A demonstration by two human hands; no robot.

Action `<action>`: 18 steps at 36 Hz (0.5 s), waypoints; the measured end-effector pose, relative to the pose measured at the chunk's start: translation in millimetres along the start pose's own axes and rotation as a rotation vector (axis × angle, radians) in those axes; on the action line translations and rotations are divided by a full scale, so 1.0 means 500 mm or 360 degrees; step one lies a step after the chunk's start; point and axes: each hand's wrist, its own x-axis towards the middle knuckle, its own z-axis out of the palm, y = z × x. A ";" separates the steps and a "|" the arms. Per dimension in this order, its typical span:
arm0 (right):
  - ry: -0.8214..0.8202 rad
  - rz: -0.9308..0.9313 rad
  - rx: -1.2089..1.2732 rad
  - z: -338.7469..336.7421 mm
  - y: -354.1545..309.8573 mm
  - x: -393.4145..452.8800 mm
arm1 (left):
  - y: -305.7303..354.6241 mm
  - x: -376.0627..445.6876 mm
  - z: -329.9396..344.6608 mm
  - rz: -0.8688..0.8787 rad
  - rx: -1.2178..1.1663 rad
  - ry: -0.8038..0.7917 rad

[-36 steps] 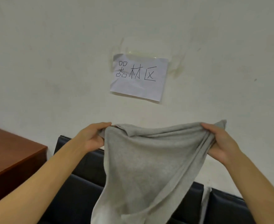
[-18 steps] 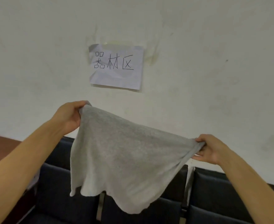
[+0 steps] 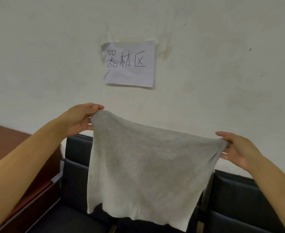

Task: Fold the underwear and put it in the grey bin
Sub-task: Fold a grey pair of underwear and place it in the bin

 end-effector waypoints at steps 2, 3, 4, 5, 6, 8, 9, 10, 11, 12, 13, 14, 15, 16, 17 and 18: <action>-0.0025 -0.0003 0.0010 0.001 -0.001 0.002 | 0.000 -0.011 0.007 -0.0026 0.0009 -0.0069; -0.0027 -0.0011 -0.0001 0.003 -0.001 0.002 | -0.001 -0.017 0.008 -0.0032 0.0003 -0.0059; -0.0026 -0.0032 -0.0017 0.005 0.000 0.005 | -0.002 -0.023 0.009 -0.0035 0.0005 -0.0049; -0.0010 -0.0058 -0.0037 0.002 0.002 0.008 | -0.005 -0.025 0.009 -0.0041 0.0032 -0.0034; -0.0013 -0.0078 -0.0056 0.001 0.005 0.015 | -0.006 -0.031 0.010 -0.0033 0.0089 -0.0006; -0.0024 -0.0114 -0.0094 -0.002 0.008 0.019 | -0.013 -0.039 0.010 0.0016 0.0241 0.0045; -0.0048 -0.0120 -0.0121 0.001 0.008 0.026 | -0.019 -0.047 0.009 0.0057 0.0335 0.0107; -0.0060 -0.0126 -0.0127 0.001 0.008 0.029 | -0.024 -0.051 0.010 0.0083 0.0423 0.0134; -0.0064 -0.0131 -0.0122 -0.001 0.009 0.033 | -0.029 -0.053 0.009 0.0080 0.0484 0.0125; -0.0087 -0.0132 -0.0121 0.001 0.011 0.038 | -0.035 -0.060 0.008 0.0044 0.0525 0.0099; -0.0105 -0.0133 -0.0132 0.003 0.015 0.042 | -0.040 -0.066 0.004 -0.0015 0.0551 0.0065; -0.0122 -0.0144 -0.0155 0.004 0.018 0.043 | -0.044 -0.070 0.002 -0.0073 0.0561 0.0036; -0.0141 -0.0155 -0.0193 0.008 0.022 0.045 | -0.049 -0.075 -0.003 -0.0120 0.0564 0.0034; -0.0158 -0.0179 -0.0232 0.013 0.027 0.045 | -0.054 -0.079 -0.009 -0.0148 0.0561 0.0050; -0.0167 -0.0208 -0.0260 0.019 0.030 0.045 | -0.061 -0.080 -0.016 -0.0155 0.0547 0.0094; -0.0183 -0.0240 -0.0287 0.028 0.034 0.044 | -0.067 -0.080 -0.025 -0.0157 0.0523 0.0162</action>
